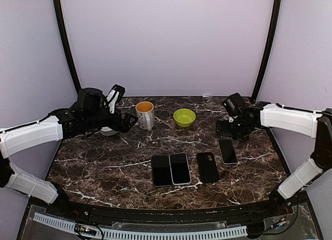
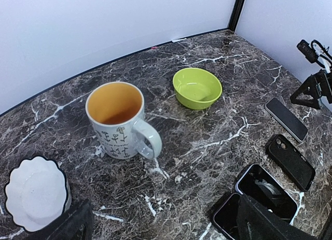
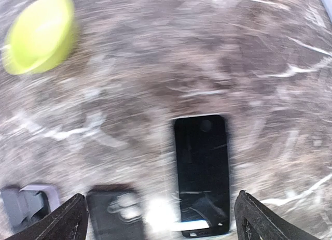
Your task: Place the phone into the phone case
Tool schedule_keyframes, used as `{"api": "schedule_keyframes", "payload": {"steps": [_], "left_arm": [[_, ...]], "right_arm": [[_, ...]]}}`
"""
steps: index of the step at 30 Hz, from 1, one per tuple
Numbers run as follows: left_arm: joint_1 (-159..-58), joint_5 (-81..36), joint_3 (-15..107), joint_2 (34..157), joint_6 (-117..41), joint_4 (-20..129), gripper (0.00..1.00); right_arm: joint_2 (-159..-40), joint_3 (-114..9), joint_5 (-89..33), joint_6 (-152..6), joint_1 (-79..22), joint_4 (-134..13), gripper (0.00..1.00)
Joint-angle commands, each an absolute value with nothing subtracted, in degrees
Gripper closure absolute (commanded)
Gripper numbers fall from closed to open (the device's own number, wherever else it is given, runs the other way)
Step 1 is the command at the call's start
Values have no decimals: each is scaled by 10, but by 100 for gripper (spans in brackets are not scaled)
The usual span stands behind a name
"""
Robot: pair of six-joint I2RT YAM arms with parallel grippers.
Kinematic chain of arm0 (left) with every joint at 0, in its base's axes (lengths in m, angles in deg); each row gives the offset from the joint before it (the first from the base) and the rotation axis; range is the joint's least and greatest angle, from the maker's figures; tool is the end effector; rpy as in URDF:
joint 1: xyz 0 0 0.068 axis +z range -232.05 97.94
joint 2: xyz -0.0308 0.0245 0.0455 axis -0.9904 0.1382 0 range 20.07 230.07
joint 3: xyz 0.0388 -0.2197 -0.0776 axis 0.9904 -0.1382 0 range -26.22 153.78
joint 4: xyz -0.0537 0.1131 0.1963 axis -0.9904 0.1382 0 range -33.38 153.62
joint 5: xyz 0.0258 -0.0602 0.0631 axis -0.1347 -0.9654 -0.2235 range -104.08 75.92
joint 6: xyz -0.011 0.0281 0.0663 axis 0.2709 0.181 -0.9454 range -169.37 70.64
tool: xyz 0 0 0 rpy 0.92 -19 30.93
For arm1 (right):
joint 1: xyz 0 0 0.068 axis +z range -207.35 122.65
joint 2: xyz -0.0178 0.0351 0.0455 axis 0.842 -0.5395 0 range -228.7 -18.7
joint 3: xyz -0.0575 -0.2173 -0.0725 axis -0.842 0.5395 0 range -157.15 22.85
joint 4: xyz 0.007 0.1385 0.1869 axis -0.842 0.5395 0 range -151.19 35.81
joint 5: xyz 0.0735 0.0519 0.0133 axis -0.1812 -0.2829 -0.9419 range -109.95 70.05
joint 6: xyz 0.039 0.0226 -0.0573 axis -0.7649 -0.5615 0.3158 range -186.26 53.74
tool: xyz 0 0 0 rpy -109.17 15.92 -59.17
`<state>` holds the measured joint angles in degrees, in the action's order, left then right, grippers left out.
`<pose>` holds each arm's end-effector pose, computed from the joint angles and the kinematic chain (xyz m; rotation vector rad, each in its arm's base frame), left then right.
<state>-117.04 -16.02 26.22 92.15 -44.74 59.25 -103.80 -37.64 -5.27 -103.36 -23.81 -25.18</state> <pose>0.2421 -0.1718 0.2621 0.5430 1.9155 -0.4845 0.2463 0.1449 0.1884 0.1670 2.5727 0.1200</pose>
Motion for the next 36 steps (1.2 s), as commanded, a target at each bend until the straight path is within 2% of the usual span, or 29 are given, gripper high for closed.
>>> {"api": "schedule_keyframes", "payload": {"steps": [1, 7, 12, 17, 23, 29, 36], "left_arm": [[-1170, -166, 255, 905, -456, 583, 1], [-1170, -167, 255, 907, -457, 584, 1], [-1170, -170, 256, 907, -457, 584, 1], [-1170, -171, 255, 906, -458, 584, 1], [-1170, -172, 255, 908, -458, 584, 1], [-1170, -171, 255, 908, -460, 583, 1], [-1170, -218, 259, 919, -465, 585, 4]], "right_arm": [[-1052, -330, -96, -974, -291, -243, 1], [-1086, -306, -144, -963, -304, -266, 1], [-1124, -293, -125, -957, -304, -266, 2], [-1144, -286, -125, -951, -303, -264, 11], [-1145, -284, -142, -932, -296, -266, 32], [-1116, -302, -108, -904, -268, -249, 39], [-1047, -342, 0, -853, -173, -277, 50]]}}
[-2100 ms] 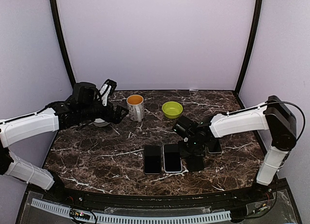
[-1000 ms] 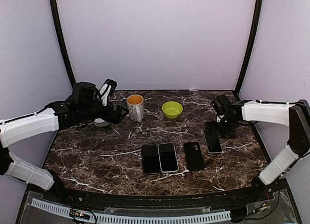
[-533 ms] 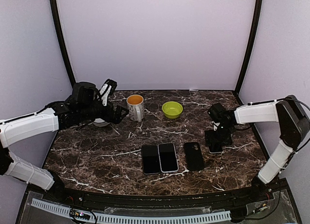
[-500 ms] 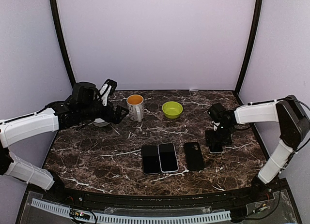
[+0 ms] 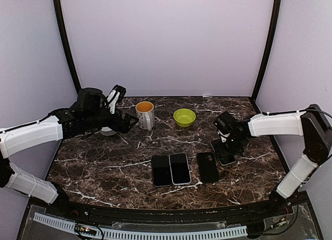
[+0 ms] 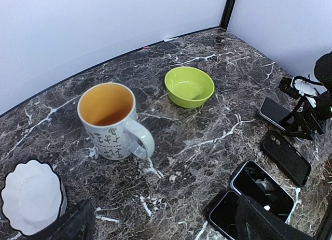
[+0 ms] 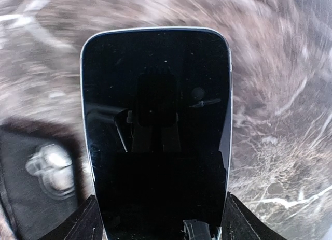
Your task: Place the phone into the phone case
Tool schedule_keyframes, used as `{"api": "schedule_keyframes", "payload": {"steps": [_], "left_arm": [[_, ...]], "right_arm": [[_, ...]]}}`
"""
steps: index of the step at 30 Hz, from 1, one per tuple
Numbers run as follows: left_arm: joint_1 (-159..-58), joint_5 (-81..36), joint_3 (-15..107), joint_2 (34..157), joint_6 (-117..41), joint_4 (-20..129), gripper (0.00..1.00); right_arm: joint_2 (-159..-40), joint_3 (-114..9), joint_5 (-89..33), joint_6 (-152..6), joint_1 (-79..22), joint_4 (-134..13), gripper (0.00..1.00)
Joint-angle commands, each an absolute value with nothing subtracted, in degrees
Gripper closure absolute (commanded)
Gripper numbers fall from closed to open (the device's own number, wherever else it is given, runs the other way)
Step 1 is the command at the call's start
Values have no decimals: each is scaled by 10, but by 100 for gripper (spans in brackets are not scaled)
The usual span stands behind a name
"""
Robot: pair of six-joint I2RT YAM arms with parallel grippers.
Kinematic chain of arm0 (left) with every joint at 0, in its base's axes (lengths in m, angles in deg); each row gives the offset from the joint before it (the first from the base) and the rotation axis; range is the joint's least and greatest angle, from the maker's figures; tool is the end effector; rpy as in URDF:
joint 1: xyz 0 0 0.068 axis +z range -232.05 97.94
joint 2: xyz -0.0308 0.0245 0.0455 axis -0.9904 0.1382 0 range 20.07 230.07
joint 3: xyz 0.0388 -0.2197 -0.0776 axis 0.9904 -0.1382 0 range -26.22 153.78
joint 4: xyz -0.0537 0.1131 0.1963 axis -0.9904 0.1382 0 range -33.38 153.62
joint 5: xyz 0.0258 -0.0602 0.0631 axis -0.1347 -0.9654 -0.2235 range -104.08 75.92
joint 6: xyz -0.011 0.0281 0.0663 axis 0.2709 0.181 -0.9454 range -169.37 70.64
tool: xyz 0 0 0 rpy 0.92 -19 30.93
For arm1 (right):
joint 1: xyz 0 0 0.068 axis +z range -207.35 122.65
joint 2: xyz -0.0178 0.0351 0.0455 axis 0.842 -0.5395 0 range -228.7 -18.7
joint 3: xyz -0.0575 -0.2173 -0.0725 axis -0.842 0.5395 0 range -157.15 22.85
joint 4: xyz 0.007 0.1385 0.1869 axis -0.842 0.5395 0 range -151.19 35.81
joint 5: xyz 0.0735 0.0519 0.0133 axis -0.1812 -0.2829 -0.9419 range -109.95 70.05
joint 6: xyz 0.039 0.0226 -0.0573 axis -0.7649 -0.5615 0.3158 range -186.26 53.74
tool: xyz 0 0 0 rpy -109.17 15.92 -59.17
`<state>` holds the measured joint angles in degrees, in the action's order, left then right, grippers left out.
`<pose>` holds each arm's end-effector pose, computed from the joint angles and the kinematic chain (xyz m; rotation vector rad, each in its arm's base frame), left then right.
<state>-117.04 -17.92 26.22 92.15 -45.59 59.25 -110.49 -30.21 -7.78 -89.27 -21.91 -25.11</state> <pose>0.2409 -0.1734 0.2622 0.5792 1.9074 -0.5069 0.2244 0.1442 0.1236 -0.2642 2.7945 -0.0782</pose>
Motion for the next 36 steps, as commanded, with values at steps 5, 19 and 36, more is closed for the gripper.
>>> {"api": "schedule_keyframes", "payload": {"steps": [5, 19, 36], "left_arm": [[-1170, -316, 255, 924, -461, 570, 10], [-1191, -636, 214, 949, -346, 408, 1], [-1213, -636, 224, 946, -375, 437, 72]], "right_arm": [[-1001, -356, 28, -815, -127, -332, 54], [-1004, -410, 141, -590, 142, -511, 54], [-1072, -488, 214, -459, 215, -552, 57]]}}
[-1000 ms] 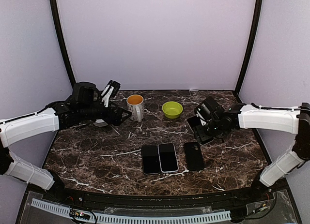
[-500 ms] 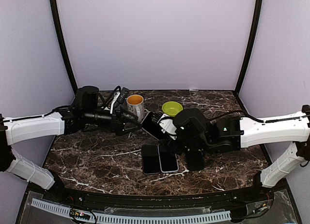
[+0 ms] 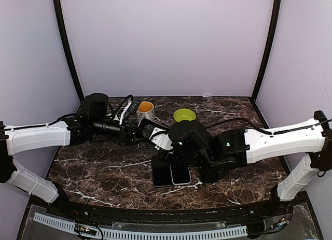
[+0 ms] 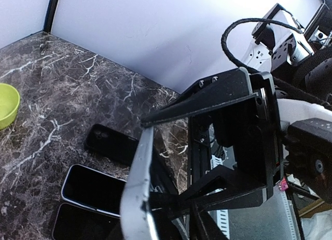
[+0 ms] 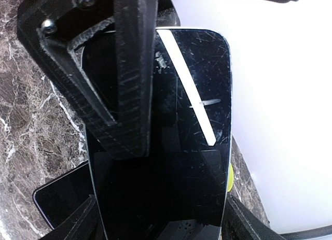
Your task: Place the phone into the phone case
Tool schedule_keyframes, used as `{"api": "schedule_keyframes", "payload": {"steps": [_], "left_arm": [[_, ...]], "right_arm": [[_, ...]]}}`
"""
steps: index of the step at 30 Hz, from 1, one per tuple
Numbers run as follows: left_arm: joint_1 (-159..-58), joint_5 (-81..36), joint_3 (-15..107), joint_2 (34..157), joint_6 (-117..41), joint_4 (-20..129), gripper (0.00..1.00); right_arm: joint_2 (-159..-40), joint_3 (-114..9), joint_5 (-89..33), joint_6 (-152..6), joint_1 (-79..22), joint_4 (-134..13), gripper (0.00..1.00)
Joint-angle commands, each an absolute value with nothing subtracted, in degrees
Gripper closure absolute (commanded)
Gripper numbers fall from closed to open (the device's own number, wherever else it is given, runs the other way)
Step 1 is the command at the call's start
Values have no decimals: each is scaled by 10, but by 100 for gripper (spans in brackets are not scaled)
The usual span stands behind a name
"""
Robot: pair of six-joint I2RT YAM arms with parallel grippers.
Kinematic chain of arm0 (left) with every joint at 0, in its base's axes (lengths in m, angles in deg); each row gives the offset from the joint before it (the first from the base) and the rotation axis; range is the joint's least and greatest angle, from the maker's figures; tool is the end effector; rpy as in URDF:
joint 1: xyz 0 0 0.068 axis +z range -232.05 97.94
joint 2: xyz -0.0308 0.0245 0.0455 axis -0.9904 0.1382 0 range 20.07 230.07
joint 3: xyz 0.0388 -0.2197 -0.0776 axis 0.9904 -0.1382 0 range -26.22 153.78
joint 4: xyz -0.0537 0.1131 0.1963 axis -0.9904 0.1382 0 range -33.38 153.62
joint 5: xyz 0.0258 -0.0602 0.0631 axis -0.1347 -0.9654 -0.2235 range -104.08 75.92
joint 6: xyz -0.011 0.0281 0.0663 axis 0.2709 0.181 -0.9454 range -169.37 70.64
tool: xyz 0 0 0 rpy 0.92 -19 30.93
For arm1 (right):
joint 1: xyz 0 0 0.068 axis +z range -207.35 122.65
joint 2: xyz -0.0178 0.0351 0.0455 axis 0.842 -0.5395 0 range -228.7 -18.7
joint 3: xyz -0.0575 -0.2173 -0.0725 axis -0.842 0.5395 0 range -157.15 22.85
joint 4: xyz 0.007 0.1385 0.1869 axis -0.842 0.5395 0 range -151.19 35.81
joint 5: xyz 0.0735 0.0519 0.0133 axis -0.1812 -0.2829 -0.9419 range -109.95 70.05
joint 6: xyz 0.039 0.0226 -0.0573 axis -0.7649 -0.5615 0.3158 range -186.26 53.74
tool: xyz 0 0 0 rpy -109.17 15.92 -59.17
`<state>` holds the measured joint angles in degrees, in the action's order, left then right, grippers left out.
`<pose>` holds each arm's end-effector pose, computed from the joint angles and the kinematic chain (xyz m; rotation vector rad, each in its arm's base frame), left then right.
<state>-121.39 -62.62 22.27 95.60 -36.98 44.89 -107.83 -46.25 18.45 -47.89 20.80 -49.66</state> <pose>0.1969 -0.2199 0.2583 1.0628 1.6710 -1.3831 0.1069 0.3267 0.2589 -1.2064 1.5872 -0.0452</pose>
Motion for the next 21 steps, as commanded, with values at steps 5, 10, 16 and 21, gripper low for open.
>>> {"api": "schedule_keyframes", "payload": {"steps": [5, 10, 16, 21], "left_arm": [[-1213, -636, 225, 945, -375, 436, 99], [-1213, -643, 222, 942, -372, 426, 100], [-1213, -636, 216, 916, -381, 412, 100], [-1213, -626, 185, 868, -370, 324, 100]], "right_arm": [[-1064, -485, 215, -460, 217, -555, 57], [-1051, -474, 216, -473, 218, -564, 47], [-990, -415, 191, -549, 203, -587, 9], [-896, -331, -114, -697, 120, -666, 3]]}}
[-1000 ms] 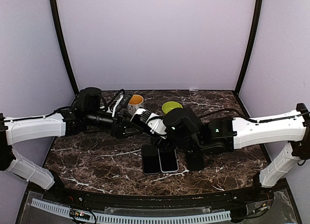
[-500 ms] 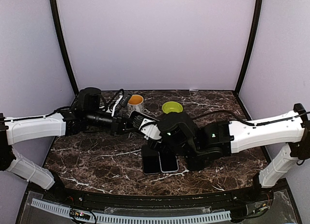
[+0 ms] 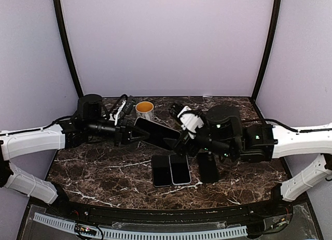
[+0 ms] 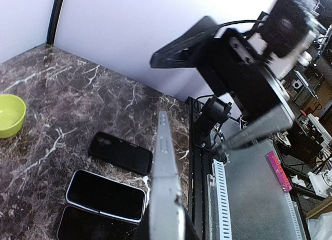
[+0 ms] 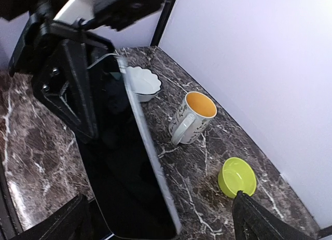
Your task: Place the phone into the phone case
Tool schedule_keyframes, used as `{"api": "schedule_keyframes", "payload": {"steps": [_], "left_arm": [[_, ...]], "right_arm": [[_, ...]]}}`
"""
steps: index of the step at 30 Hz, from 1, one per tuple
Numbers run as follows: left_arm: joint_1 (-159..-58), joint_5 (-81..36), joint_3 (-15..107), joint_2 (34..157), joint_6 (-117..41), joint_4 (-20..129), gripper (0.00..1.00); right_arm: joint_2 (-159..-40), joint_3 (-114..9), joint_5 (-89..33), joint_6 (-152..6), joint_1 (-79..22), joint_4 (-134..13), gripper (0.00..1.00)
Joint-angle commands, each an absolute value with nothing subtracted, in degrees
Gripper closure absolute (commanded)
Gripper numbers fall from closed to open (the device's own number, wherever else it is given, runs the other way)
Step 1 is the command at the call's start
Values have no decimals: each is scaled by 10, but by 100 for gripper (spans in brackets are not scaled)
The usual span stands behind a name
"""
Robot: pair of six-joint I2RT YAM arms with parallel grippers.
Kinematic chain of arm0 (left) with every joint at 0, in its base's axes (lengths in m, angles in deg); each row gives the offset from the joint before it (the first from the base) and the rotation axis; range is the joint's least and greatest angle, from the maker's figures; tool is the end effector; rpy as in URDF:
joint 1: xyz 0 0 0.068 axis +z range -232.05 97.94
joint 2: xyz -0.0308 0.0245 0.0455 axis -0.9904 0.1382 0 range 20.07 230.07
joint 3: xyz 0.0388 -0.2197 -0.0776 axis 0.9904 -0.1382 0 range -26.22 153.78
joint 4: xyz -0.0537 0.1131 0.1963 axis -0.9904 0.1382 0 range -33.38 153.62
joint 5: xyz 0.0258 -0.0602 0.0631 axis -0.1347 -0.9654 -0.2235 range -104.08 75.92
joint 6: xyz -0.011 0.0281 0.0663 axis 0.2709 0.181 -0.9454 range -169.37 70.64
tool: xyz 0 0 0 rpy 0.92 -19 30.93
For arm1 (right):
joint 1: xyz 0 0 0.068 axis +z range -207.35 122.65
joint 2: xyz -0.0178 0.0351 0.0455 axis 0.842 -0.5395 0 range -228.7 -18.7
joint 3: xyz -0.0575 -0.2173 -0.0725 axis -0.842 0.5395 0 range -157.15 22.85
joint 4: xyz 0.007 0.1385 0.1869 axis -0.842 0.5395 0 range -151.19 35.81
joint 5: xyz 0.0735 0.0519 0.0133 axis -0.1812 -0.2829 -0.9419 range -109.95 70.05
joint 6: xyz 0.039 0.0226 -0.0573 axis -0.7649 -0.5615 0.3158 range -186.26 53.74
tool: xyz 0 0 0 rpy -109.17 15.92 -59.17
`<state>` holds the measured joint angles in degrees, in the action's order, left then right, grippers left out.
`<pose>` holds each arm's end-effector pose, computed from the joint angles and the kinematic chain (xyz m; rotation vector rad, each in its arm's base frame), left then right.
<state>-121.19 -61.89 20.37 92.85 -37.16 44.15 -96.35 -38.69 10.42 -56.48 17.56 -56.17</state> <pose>0.1914 -0.2135 0.2615 1.0535 1.6439 -1.3640 0.1107 0.2930 0.2869 -0.9989 1.6108 0.2616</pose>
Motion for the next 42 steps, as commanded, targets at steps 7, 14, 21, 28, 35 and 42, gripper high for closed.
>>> {"api": "schedule_keyframes", "payload": {"steps": [7, 14, 21, 28, 35, 42], "left_arm": [[-1249, -603, 154, 808, -315, 199, 100], [-1276, -595, 146, 796, -320, 194, 100], [-1281, -594, 147, 797, -325, 194, 100], [-1282, -556, 168, 778, -428, 325, 46], [-1303, -549, 238, 782, -617, 592, 37], [-1339, -527, 262, 819, -645, 617, 36]], "right_arm": [[-901, -254, -317, -821, 80, -902, 21], [-924, -279, -407, -827, 75, -964, 55], [-922, -287, -419, -828, 70, -951, 100], [-879, -356, -429, -733, 68, -703, 100], [-929, -527, -446, -647, 72, -274, 100], [-963, -640, -394, -606, 91, -168, 100]]}}
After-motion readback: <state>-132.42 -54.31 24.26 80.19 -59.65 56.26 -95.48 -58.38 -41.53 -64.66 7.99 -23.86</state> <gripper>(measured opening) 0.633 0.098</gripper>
